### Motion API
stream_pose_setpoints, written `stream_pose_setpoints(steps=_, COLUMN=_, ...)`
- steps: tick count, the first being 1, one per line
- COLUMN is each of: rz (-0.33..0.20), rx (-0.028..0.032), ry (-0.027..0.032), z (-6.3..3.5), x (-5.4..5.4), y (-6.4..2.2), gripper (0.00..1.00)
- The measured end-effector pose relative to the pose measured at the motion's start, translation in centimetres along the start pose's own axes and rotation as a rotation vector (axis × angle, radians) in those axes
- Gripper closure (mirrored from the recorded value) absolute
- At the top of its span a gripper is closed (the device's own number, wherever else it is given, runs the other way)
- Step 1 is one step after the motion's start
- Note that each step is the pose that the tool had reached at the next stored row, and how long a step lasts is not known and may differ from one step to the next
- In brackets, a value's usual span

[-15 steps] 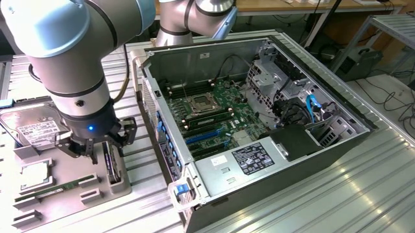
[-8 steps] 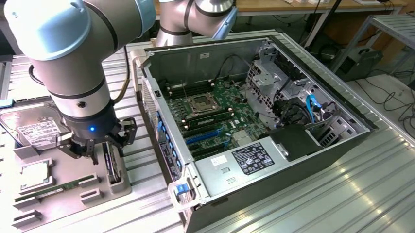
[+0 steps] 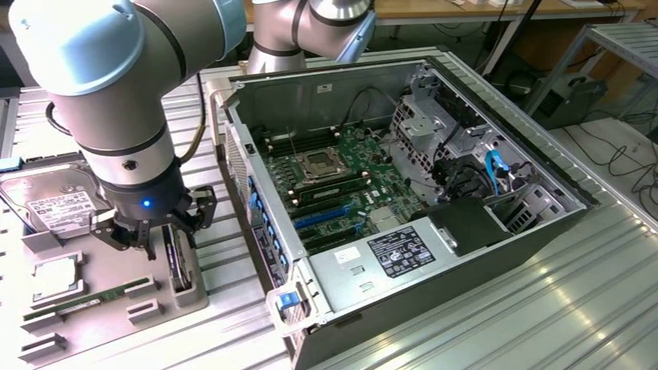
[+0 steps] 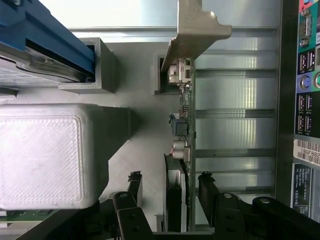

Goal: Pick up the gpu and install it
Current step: 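Pick up the gpu and move the gpu toward the slot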

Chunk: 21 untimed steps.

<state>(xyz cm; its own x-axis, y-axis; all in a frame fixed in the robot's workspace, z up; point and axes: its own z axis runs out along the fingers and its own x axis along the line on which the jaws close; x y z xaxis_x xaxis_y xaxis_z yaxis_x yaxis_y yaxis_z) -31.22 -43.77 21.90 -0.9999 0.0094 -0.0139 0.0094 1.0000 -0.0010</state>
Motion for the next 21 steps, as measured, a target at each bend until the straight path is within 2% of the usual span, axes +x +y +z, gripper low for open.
stream_pose_setpoints(steps=2, rz=0.0, rx=0.0, ry=0.0, z=0.02, x=0.0, y=0.0, gripper=0.44)
stream_pose_setpoints(steps=3, rz=0.0, rx=0.0, ry=-0.0001, z=0.03, x=0.0, y=0.0, gripper=0.51)
stream_pose_setpoints(steps=10, rz=0.001, rx=-0.0001, ry=-0.0001, z=0.1, x=-0.09, y=0.0, gripper=0.53)
stream_pose_setpoints(steps=11, rz=0.001, rx=0.0, ry=-0.0001, z=0.11, x=-0.1, y=0.0, gripper=0.59)
stream_pose_setpoints(steps=12, rz=0.001, rx=-0.0001, ry=-0.0001, z=0.12, x=-0.11, y=0.0, gripper=0.59)
stream_pose_setpoints(steps=13, rz=0.001, rx=0.0, ry=-0.0001, z=0.13, x=-0.13, y=0.0, gripper=0.66)
stream_pose_setpoints(steps=17, rz=0.002, rx=0.0, ry=-0.0001, z=0.18, x=-0.21, y=0.0, gripper=0.66)
stream_pose_setpoints(steps=21, rz=0.002, rx=0.0001, ry=0.0, z=0.21, x=-0.27, y=0.01, gripper=0.72)
